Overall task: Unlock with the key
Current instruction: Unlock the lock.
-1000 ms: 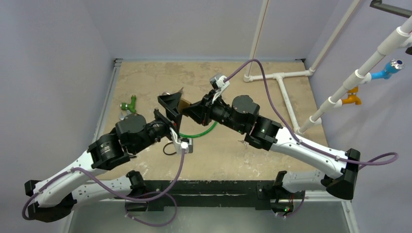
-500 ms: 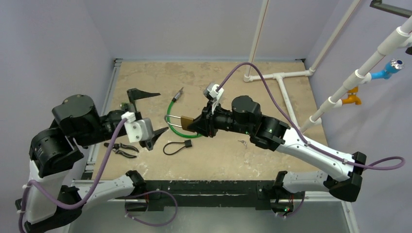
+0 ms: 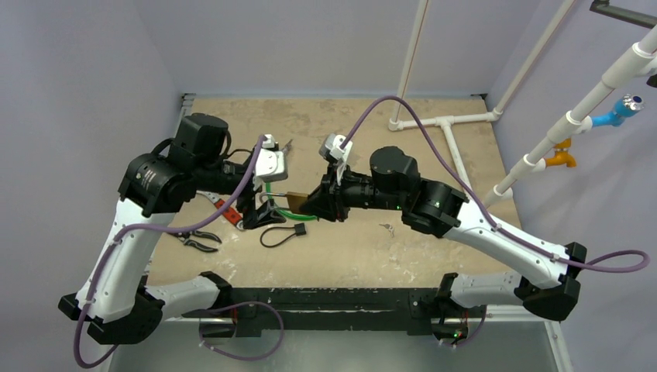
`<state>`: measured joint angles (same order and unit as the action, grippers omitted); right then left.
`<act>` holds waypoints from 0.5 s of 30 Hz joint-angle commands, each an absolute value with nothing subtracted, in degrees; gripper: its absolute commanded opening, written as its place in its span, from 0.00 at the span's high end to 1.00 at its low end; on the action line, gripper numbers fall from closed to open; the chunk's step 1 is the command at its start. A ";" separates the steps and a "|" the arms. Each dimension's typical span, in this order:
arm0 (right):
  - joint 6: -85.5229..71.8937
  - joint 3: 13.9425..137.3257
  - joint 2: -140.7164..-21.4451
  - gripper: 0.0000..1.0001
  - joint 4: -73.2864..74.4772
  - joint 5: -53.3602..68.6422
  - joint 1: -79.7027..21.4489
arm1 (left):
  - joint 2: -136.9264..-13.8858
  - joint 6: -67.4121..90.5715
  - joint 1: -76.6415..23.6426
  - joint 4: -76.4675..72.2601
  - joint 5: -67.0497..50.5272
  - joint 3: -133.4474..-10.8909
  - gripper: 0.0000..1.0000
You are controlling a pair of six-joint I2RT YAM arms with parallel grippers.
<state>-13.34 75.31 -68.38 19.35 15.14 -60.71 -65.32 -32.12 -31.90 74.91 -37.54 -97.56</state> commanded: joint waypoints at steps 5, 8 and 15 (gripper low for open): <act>-10.90 81.48 -68.90 1.00 15.57 17.56 -60.91 | -67.04 -33.40 -31.13 78.73 -54.96 -95.63 0.04; -10.90 81.89 -69.46 1.00 15.39 17.66 -61.01 | -67.92 -32.85 -31.15 77.80 -56.89 -94.64 0.16; -11.08 81.78 -69.52 1.00 14.49 17.88 -61.43 | -68.61 -33.69 -31.19 76.51 -55.43 -93.38 0.61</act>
